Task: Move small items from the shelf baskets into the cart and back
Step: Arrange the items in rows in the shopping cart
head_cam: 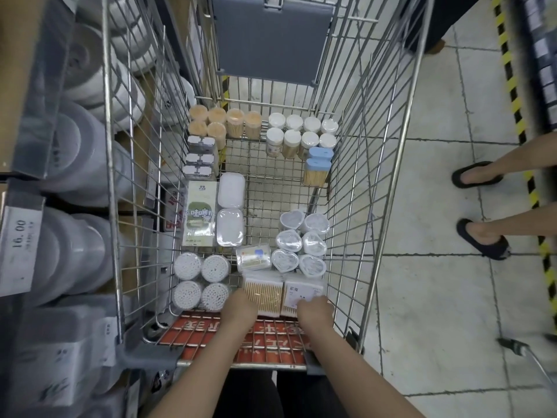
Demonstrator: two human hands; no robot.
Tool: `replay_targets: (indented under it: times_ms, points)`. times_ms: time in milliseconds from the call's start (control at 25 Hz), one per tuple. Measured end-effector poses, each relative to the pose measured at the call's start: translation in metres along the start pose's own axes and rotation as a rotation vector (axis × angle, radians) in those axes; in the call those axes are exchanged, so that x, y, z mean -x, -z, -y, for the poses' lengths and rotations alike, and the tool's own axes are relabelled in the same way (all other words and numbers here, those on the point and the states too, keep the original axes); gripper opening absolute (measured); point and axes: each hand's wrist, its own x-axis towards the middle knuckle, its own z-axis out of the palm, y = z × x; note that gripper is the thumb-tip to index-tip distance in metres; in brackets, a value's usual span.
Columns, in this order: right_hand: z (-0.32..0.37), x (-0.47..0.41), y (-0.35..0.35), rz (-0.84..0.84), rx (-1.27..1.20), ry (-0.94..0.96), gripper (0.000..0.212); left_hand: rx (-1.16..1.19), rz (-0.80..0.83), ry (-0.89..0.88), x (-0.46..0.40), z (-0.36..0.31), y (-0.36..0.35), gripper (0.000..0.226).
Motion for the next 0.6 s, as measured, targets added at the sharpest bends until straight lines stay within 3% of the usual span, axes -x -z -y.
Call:
replay_targets:
  times_ms: [160,360,600]
  points:
    - [-0.001,0.024,0.016,0.068,0.015,0.144,0.025,-0.020,0.048,-0.080,0.020,0.001,0.014,0.017]
    - [-0.003,0.074,0.048,0.104,0.211,0.376,0.031,-0.145,0.107,-0.184,0.058,0.000,0.048,0.015]
    - [-0.019,0.138,0.093,-0.050,0.484,0.691,0.037,-0.408,-0.100,-0.457,0.126,-0.002,0.109,0.027]
